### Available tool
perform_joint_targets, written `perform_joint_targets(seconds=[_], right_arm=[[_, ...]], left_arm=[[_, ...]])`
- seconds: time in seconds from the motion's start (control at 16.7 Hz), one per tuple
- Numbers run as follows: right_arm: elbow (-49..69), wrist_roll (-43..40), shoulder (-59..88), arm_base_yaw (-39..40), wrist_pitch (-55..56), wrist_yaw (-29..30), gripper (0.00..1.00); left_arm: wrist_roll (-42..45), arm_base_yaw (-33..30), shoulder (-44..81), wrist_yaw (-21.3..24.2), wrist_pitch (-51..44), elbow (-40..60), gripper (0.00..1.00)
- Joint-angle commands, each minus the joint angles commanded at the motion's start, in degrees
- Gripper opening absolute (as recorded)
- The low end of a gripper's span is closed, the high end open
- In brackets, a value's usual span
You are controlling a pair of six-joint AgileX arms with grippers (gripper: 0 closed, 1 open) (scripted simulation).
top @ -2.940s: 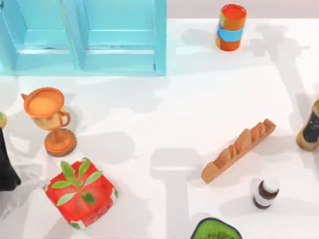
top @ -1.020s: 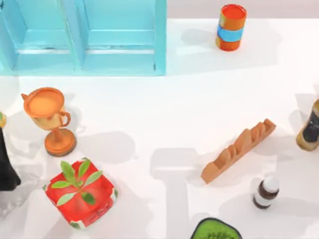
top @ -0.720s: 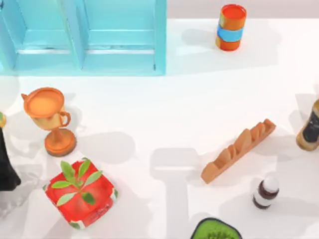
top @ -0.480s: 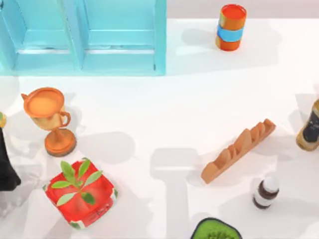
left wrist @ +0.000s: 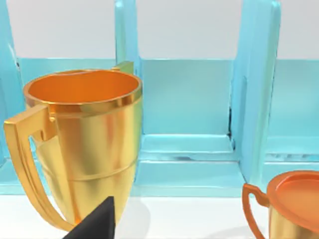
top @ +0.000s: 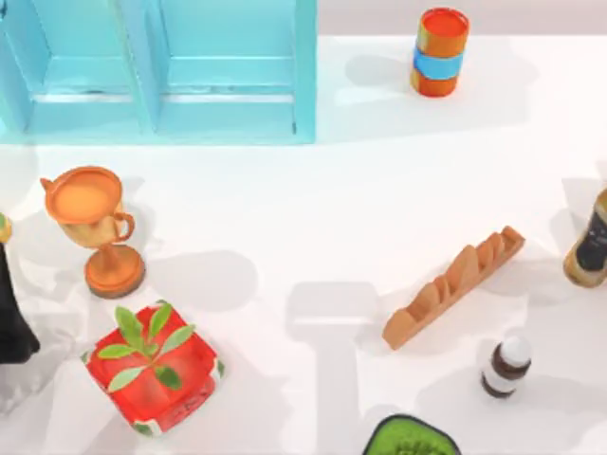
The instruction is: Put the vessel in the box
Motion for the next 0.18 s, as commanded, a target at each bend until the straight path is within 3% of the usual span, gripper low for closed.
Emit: perform_joint_targets(seconds=[0.18], right_arm=[[0.0,0.0,0.0,0.0,0.0,0.0,1.00]], left_arm=[[0.0,0.0,0.0,0.0,0.0,0.0,1.00]])
